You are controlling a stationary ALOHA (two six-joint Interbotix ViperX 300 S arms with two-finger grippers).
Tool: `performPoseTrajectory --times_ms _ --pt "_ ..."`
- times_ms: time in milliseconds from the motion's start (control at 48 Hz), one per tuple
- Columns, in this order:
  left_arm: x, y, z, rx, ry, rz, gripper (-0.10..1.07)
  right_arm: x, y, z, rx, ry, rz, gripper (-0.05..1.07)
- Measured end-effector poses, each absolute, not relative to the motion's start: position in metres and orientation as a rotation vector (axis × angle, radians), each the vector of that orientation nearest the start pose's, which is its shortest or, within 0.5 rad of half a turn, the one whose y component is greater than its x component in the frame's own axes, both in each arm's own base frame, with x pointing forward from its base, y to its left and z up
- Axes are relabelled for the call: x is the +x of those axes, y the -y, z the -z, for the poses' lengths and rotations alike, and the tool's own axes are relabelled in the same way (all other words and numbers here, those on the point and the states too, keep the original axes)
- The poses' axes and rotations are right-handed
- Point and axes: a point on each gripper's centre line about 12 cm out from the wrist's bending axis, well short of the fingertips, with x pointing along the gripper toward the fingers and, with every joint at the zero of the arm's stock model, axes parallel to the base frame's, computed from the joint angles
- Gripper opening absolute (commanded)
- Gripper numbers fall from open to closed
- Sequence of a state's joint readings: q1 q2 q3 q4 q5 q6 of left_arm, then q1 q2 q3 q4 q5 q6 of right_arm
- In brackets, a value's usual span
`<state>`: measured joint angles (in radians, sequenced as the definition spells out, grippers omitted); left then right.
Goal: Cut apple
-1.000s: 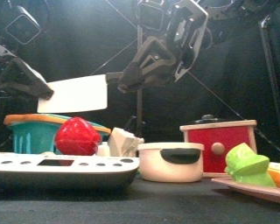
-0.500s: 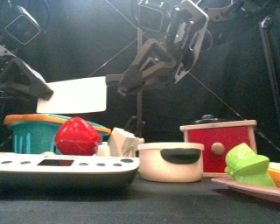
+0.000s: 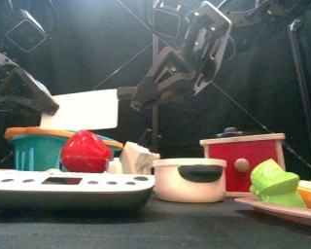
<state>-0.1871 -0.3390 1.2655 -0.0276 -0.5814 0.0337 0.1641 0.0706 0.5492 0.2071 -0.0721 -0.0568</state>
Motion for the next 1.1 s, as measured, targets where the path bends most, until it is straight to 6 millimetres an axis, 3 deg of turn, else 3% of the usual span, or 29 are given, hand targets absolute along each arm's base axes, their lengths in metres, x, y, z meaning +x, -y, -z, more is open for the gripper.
performPoseTrajectory --times_ms 1104 --pt "0.245 0.044 -0.150 0.046 -0.345 0.171 0.37 0.422 -0.058 -0.186 0.036 -0.553 -0.105 0.46"
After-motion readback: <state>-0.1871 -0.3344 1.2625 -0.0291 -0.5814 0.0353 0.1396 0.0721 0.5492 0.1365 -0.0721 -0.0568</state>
